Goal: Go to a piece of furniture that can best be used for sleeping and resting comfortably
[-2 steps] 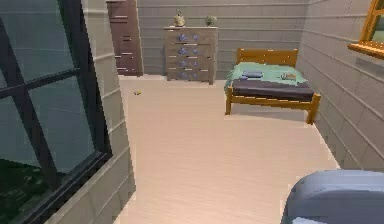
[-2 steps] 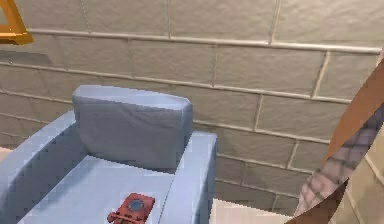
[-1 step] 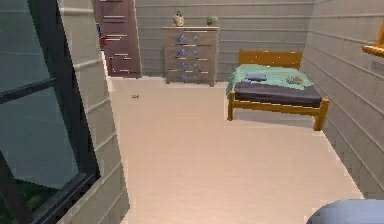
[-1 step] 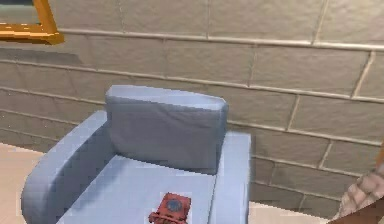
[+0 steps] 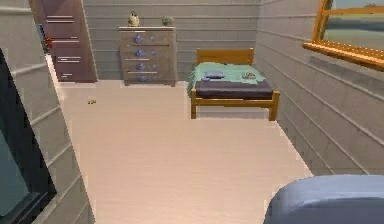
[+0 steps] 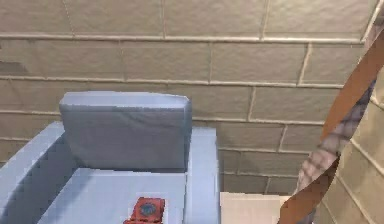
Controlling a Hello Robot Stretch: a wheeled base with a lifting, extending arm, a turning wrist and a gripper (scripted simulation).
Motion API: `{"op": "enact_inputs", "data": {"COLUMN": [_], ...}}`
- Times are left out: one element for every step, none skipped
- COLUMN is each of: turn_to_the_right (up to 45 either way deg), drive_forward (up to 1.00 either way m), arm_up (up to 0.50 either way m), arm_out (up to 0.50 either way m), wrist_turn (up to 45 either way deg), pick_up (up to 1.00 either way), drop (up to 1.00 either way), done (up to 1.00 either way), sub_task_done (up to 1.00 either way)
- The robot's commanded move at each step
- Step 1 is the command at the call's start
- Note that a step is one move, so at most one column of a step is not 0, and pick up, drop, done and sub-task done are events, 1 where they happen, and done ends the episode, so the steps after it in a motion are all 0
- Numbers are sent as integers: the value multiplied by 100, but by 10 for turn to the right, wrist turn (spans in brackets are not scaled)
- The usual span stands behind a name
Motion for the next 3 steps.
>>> {"op": "enact_inputs", "data": {"turn_to_the_right": [0, 150, 0], "drive_forward": [100, 0, 10], "arm_up": [0, 0, 0], "arm_out": [0, 0, 0], "wrist_turn": [0, 0, 0], "pick_up": [0, 0, 0], "drop": [0, 0, 0], "done": [0, 0, 0], "sub_task_done": [0, 0, 0]}}
